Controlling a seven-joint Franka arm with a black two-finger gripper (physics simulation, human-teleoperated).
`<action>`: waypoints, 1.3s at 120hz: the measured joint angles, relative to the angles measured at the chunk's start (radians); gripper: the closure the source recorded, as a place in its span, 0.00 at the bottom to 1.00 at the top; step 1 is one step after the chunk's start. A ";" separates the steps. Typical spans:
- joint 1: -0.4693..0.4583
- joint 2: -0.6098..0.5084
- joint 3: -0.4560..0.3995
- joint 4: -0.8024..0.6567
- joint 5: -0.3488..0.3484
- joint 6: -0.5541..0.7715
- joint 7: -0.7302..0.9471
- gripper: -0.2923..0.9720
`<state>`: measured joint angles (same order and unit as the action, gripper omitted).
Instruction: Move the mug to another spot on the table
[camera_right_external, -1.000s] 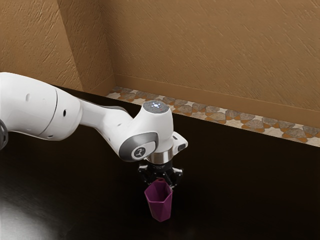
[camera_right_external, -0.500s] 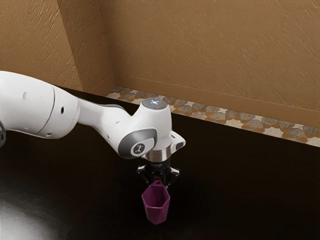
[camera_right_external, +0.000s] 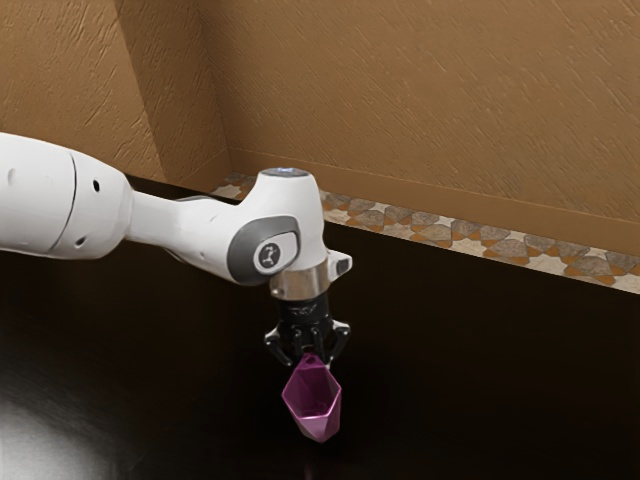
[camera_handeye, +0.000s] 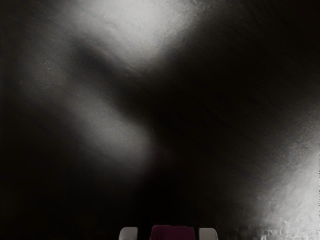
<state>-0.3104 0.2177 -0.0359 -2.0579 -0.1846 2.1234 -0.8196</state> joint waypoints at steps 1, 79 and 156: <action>0.000 -0.002 0.000 -0.001 -0.004 -0.003 -0.001 0.80; 0.083 -0.110 0.155 -0.052 -0.188 -0.233 -0.008 0.85; 0.341 -0.126 0.195 -0.124 -0.168 -0.237 0.151 0.85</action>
<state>0.0301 0.0917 0.1592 -2.1823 -0.3528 1.8865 -0.6689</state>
